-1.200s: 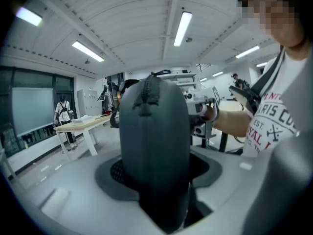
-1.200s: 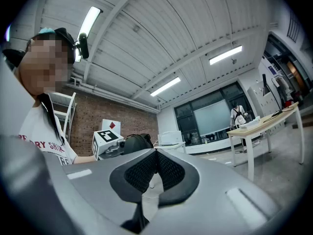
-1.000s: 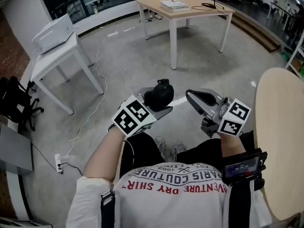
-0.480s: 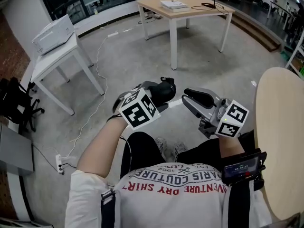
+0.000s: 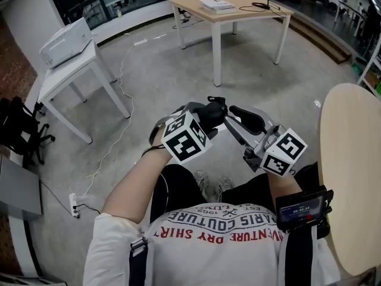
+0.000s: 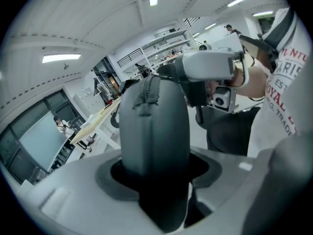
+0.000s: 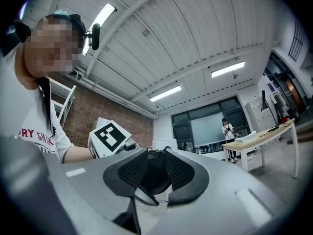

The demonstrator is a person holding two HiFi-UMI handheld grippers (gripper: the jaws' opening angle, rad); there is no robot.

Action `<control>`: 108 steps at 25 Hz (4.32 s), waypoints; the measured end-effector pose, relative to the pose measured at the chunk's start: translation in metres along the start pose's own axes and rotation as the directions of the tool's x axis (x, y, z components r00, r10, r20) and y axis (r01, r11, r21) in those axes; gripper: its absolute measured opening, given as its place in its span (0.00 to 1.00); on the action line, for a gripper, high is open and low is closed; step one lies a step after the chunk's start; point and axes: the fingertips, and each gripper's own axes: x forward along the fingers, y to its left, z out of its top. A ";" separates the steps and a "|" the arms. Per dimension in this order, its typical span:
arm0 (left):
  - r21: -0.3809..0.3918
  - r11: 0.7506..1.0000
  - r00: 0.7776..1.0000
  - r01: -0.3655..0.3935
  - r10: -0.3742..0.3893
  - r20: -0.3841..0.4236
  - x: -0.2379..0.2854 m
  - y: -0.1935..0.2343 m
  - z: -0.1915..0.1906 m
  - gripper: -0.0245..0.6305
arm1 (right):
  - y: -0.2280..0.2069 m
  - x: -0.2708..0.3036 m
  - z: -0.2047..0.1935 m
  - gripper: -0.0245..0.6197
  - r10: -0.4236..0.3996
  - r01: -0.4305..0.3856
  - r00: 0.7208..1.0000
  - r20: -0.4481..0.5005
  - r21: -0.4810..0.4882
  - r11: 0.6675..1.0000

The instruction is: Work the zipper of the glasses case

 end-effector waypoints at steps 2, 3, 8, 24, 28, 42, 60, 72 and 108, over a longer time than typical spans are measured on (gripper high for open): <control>-0.004 1.000 1.000 -0.001 0.001 0.000 0.001 -0.002 -0.001 0.43 | 0.001 -0.001 -0.001 0.21 -0.009 0.009 1.000 0.004 0.002 1.000; -0.006 1.000 1.000 -0.001 0.001 0.000 0.001 -0.004 -0.001 0.43 | 0.002 -0.001 -0.003 0.21 -0.011 0.011 1.000 0.003 -0.001 1.000; -0.012 1.000 1.000 0.000 0.000 0.001 0.004 -0.004 0.002 0.43 | -0.001 0.000 -0.004 0.19 -0.021 0.021 1.000 -0.005 0.002 1.000; -0.006 0.999 0.999 0.032 -0.032 -0.034 0.010 -0.008 -0.007 0.43 | -0.009 0.000 -0.015 0.08 0.030 -0.027 0.996 -0.083 0.045 0.999; 0.043 0.996 0.997 0.081 -0.080 -0.022 0.012 -0.016 -0.012 0.43 | -0.004 -0.002 -0.020 0.07 0.127 -0.122 0.976 -0.177 0.040 0.992; 0.076 0.870 0.863 0.488 -0.493 0.108 -0.014 -0.067 -0.014 0.42 | 0.028 -0.011 -0.021 0.07 0.320 -0.332 0.914 -0.249 -0.003 0.943; 0.017 0.722 0.688 0.691 -0.665 0.292 -0.040 -0.084 -0.003 0.42 | 0.036 -0.019 -0.014 0.06 0.398 -0.401 0.891 -0.218 0.033 0.915; -0.059 0.615 0.557 0.786 -0.665 0.498 -0.054 -0.082 0.014 0.41 | 0.032 -0.023 -0.010 0.06 0.390 -0.392 0.901 -0.188 0.030 0.920; -0.100 0.237 0.242 0.966 -0.703 0.669 -0.077 -0.102 0.025 0.41 | 0.045 -0.028 -0.011 0.03 0.344 -0.454 0.859 -0.379 -0.254 0.854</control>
